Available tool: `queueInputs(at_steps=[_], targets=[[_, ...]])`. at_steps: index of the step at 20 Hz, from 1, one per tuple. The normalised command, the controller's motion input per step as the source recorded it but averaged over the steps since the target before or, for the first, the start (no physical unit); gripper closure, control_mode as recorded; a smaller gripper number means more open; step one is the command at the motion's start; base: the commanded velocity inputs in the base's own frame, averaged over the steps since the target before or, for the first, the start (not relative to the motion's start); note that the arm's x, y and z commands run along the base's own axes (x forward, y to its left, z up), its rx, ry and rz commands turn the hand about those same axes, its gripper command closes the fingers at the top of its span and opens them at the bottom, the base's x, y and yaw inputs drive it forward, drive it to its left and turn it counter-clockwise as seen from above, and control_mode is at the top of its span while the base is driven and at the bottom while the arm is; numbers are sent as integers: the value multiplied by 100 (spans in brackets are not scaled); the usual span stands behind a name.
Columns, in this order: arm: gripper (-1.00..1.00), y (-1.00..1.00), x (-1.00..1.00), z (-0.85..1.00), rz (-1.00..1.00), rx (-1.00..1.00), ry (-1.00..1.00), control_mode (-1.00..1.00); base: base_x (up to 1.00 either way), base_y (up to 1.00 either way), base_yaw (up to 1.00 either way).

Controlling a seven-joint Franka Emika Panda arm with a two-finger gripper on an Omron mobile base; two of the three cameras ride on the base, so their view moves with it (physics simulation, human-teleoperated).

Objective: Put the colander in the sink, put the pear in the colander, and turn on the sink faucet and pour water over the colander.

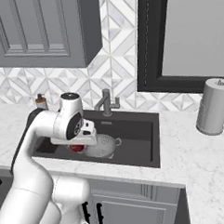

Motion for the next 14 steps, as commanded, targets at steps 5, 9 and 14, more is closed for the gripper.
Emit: queueInputs(at_steps=[5,9,14], targets=[[100,-83,30,0,0,0,1,-100,0,0,0],[100,-77,55,0,0,3,5,-100,0,0,0],[100,-65,68,0,8,16,0,-100,0,0,0]])
